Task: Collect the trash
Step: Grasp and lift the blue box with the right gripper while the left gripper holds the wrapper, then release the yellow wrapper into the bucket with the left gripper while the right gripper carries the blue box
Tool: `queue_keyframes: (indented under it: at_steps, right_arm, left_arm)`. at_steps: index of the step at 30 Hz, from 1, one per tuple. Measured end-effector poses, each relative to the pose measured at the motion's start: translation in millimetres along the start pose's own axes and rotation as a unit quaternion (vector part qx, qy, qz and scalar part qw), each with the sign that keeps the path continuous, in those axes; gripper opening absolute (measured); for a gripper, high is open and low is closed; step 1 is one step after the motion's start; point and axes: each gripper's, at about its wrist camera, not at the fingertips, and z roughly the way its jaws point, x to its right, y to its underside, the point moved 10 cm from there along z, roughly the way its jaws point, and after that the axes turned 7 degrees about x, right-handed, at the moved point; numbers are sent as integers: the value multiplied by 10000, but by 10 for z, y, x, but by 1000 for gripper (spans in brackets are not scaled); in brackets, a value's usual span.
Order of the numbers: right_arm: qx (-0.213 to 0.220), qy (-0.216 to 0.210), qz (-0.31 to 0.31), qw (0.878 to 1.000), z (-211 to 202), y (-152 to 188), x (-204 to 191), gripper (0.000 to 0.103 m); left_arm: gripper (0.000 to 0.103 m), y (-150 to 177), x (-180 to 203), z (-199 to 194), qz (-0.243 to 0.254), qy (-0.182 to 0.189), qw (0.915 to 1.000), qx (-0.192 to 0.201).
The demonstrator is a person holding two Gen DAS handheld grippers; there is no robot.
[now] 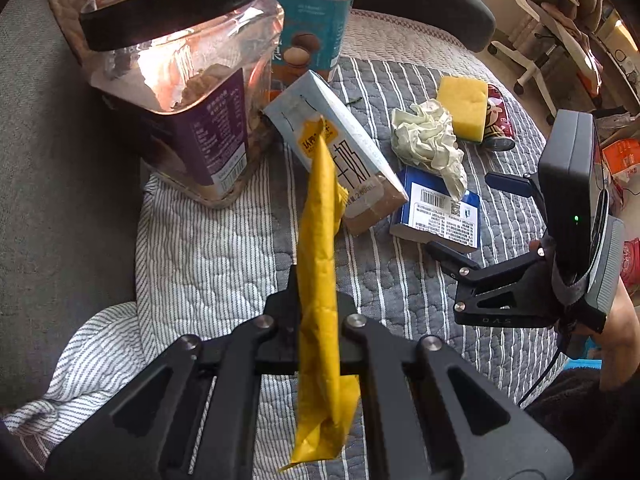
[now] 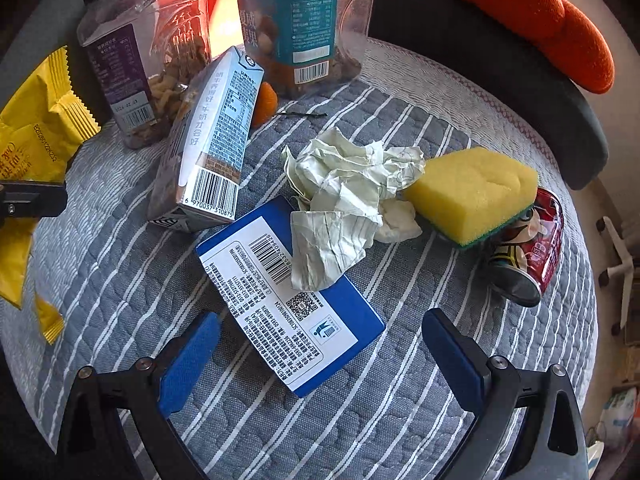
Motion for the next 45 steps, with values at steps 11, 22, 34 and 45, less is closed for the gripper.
queue_keyframes:
  at_steps: [11,22,34,45]
  right_arm:
    - [-116,-478,119,9987,55,30,-54,69]
    - [-305,-397,987,9939,-555,374,295,68]
    - [-235,242,2005,9791,-1302,1085,1135,68]
    - [-64,699,3393,9381,-2017,2022,1987,68]
  left_arm:
    - [8,28,97,49,82,17,10000,-44]
    - [8,58,537,51,64,474,9989,-33]
    - [8,74,1346,28,581,686,9959,125]
    - [8,63,2338,34,1016,1151,9879,222]
